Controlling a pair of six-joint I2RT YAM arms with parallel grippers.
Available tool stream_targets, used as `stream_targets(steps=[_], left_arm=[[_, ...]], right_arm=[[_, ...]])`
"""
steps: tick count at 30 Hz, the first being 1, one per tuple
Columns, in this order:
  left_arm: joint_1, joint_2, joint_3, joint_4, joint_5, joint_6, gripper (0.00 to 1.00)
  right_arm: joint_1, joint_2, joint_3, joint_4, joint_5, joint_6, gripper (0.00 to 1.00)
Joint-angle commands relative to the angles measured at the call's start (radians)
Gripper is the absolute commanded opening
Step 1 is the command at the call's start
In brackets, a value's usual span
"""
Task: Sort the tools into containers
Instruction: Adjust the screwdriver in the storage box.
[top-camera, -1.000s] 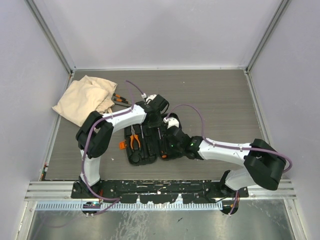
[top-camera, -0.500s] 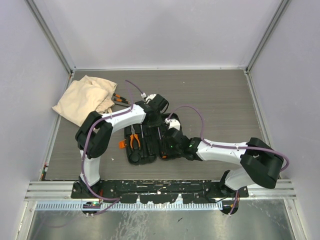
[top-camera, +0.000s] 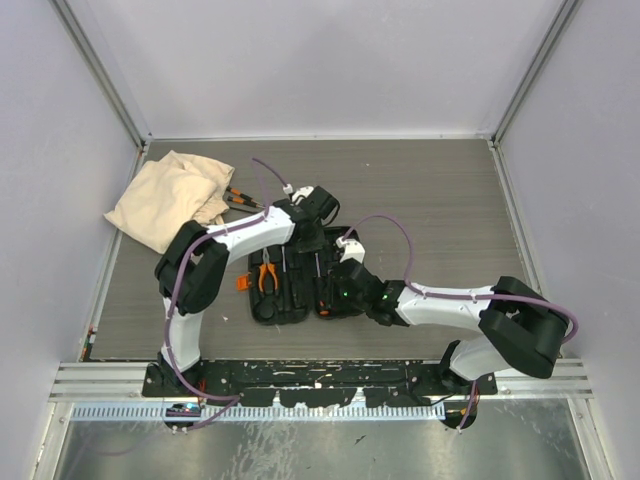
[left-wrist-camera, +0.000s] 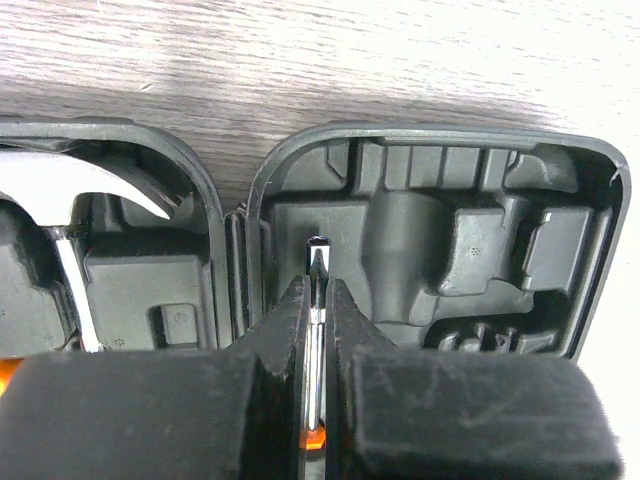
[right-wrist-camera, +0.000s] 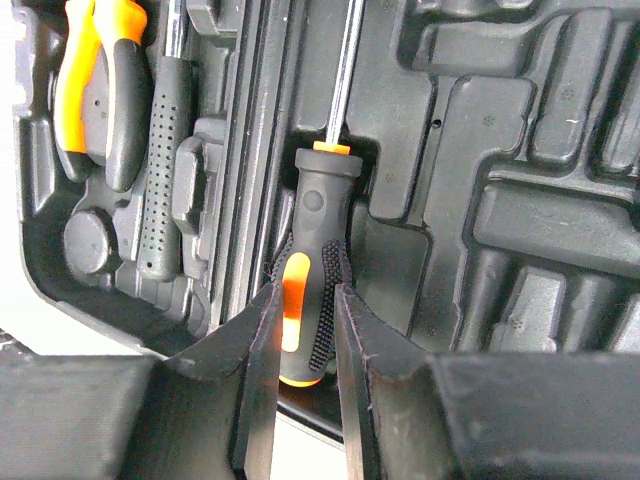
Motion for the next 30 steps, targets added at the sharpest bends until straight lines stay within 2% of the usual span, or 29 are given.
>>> stream_targets(steps=[1, 21, 30], left_arm=[[-0.015, 0.149, -0.033, -0.117, 0.034, -0.026, 0.0], [-0.062, 0.296, -0.043, -0.137, 0.071, -0.079, 0.0], [-0.071, 0.377, -0.049, -0.108, 0.139, -0.09, 0.0]], right_arm=[[0.003, 0.094, -0.086, -0.188, -0.024, 0.002, 0.08], [0.004, 0.099, -0.123, -0.193, -0.011, 0.036, 0.05], [0.003, 0.101, -0.128, -0.193, -0.009, 0.049, 0.04]])
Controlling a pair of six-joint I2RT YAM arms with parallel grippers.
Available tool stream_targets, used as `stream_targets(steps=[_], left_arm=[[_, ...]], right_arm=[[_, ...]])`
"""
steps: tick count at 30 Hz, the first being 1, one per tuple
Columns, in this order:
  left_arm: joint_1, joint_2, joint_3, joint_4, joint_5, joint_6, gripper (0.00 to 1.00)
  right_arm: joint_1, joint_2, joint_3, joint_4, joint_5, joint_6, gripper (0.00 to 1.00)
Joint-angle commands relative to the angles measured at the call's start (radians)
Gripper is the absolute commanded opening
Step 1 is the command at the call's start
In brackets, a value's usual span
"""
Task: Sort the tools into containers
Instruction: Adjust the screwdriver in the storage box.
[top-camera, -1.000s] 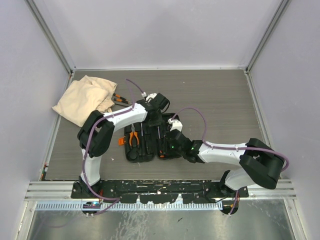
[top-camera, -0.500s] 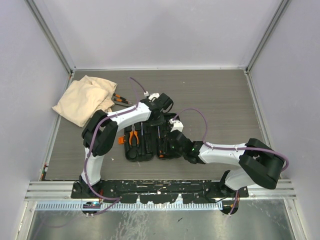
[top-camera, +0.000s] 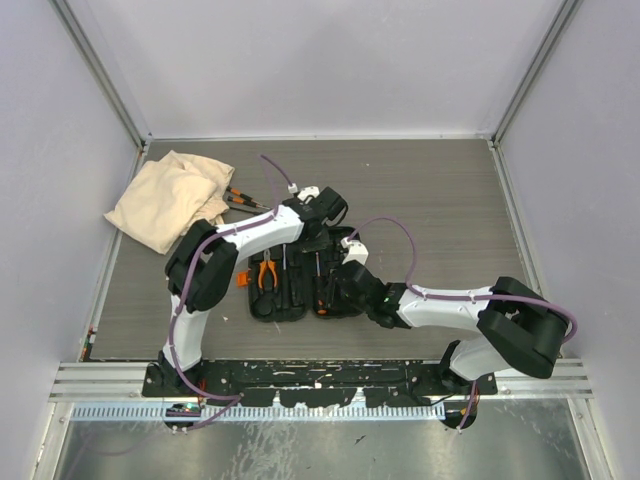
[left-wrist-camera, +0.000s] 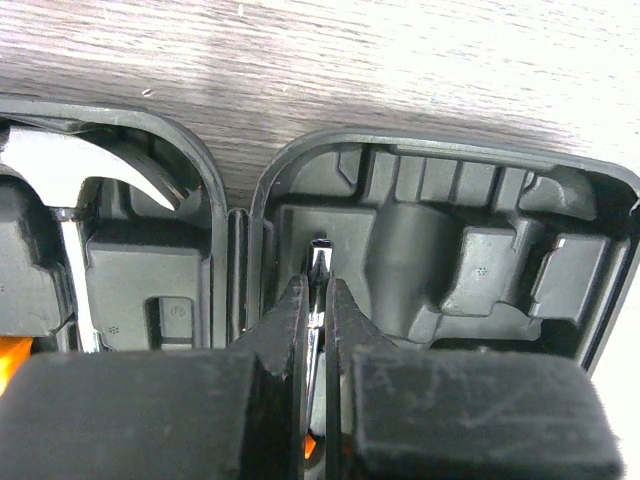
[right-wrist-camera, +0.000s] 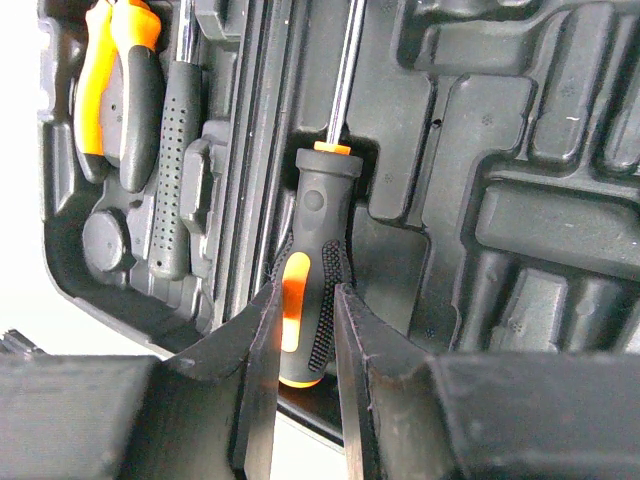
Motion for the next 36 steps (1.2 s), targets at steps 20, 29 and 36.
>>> stream_targets(steps=[20, 29, 36], left_arm=[[-0.054, 0.301, -0.169, 0.04, 0.257, -0.061, 0.0], [-0.051, 0.047, -0.106, 0.037, 0.207, 0.037, 0.15], [-0.014, -0.074, 0.012, -0.02, 0.197, 0.098, 0.34]], right_arm=[[0.006, 0.086, -0.095, -0.278, -0.007, -0.023, 0.03], [0.004, 0.049, -0.064, -0.353, 0.051, -0.02, 0.04], [0.005, 0.017, -0.023, -0.41, 0.066, -0.045, 0.07]])
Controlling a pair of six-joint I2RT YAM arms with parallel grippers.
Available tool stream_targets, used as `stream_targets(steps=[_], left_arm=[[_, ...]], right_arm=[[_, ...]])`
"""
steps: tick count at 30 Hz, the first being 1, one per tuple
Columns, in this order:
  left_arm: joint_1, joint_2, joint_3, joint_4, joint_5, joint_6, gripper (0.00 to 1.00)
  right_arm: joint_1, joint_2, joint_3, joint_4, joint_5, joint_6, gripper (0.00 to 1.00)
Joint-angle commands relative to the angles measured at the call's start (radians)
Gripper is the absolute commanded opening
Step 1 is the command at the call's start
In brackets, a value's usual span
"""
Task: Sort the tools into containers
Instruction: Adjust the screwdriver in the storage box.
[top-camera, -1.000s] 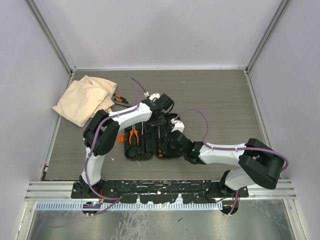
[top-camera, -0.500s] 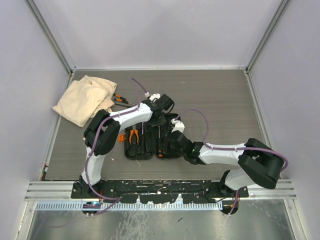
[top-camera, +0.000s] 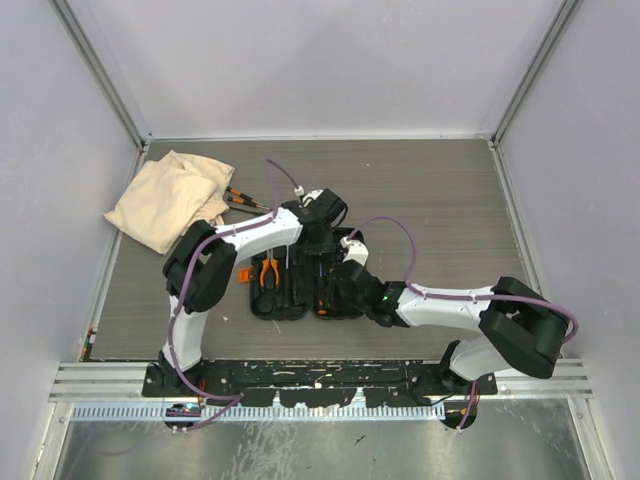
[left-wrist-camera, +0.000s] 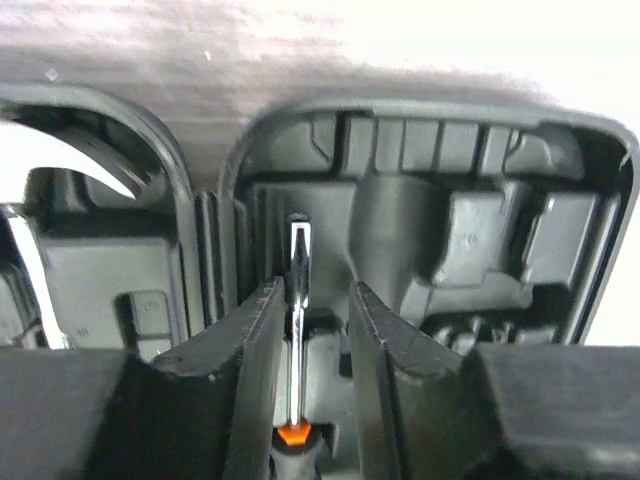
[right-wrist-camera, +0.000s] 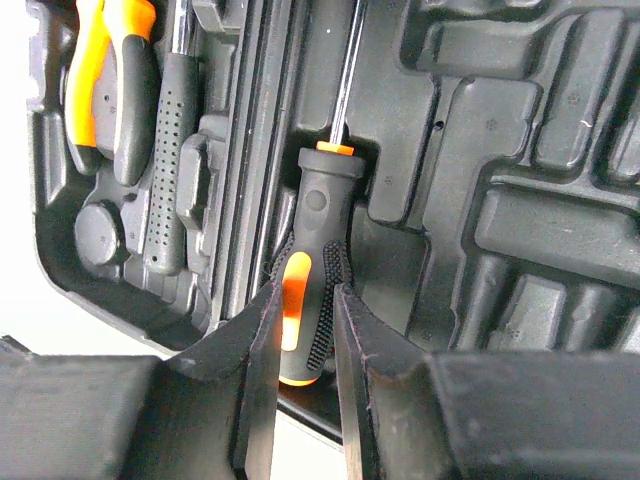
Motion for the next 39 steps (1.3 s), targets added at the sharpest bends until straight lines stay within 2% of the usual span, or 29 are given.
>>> stream_targets(steps=[1, 8, 15, 23, 30, 33, 36, 39], left_arm=[[-0.005, -0.037, 0.042, -0.101, 0.121, 0.039, 0.36], [0.043, -0.192, 0.042, -0.108, 0.119, 0.077, 0.48], [0.131, -0.365, -0.025, -0.109, 0.089, 0.122, 0.5], [0.207, -0.452, -0.139, -0.124, 0.084, 0.169, 0.51], [0.219, -0.459, -0.229, -0.112, 0.084, 0.216, 0.5], [0.219, -0.452, -0.27, -0.098, 0.09, 0.221, 0.49], [0.218, -0.444, -0.294, -0.087, 0.094, 0.224, 0.48], [0.218, -0.432, -0.304, -0.103, 0.055, 0.225, 0.47]], right_arm=[[0.004, 0.039, -0.039, -0.359, 0.042, -0.072, 0.08], [0.004, 0.022, 0.005, -0.418, 0.058, -0.105, 0.16], [0.002, -0.031, 0.062, -0.52, 0.1, -0.128, 0.23], [-0.016, -0.112, 0.091, -0.621, 0.166, -0.135, 0.36], [-0.065, -0.307, 0.085, -0.547, 0.121, -0.174, 0.42], [-0.131, -0.378, 0.075, -0.481, 0.063, -0.18, 0.48], [-0.207, -0.416, 0.058, -0.435, -0.004, -0.183, 0.5], [-0.257, -0.413, 0.054, -0.435, -0.006, -0.182, 0.5]])
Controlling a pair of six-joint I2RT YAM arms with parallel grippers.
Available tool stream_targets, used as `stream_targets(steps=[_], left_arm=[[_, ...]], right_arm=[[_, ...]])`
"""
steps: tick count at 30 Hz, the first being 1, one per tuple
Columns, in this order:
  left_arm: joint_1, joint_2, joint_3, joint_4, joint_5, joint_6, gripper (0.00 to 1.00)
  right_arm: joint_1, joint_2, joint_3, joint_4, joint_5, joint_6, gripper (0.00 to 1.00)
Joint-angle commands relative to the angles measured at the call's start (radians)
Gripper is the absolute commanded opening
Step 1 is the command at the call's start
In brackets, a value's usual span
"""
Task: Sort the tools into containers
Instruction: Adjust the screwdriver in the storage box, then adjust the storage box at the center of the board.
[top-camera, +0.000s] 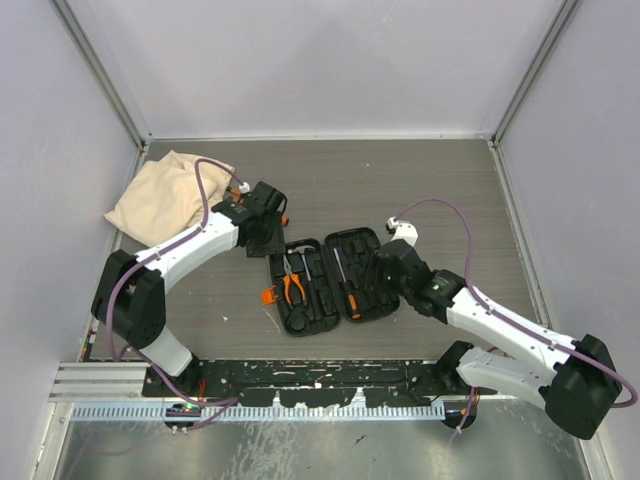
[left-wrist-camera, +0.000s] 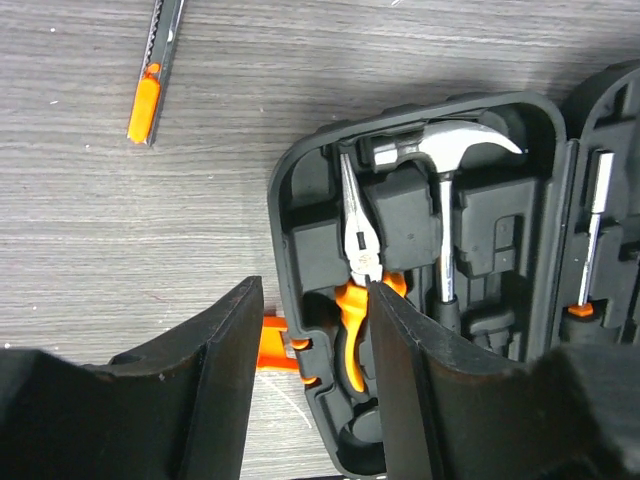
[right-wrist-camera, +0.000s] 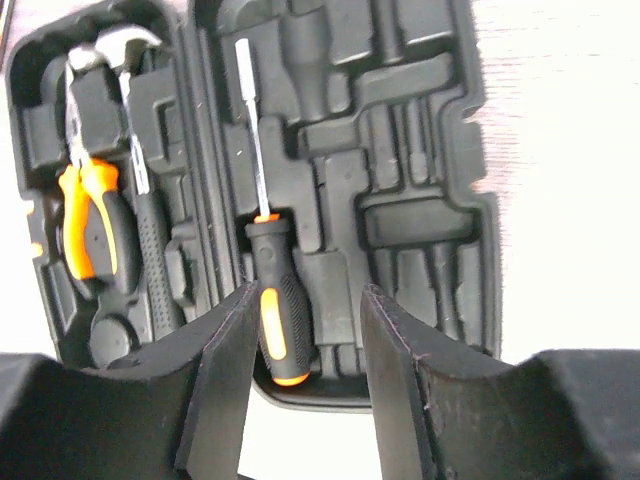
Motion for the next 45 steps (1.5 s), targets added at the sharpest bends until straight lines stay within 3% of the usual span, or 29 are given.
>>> stream_targets(steps=[1, 18, 33, 38, 45], left_arm=[[0.004, 0.0, -0.003, 0.007, -0.056, 0.021, 0.47], [0.004, 0.159, -0.013, 0.027, -0.164, -0.005, 0.47], [0.004, -0.012, -0.21, -0.01, -0.227, -0.079, 0.4], [0.006, -0.093, -0.196, -0.011, -0.203, -0.042, 0.5], [0.056, -0.115, -0.028, -0.019, -0.144, 0.022, 0.64]], right_arm=[[-0.058, -0.005, -0.012, 0.055, -0.04, -0.014, 0.51], [-0.068, 0.024, -0.061, 0.082, -0.109, -0.016, 0.51], [-0.069, 0.078, -0.08, 0.135, -0.132, -0.023, 0.52], [-0.069, 0.085, -0.078, 0.159, -0.141, -0.031, 0.52], [-0.069, 0.083, -0.079, 0.164, -0.149, -0.036, 0.52]])
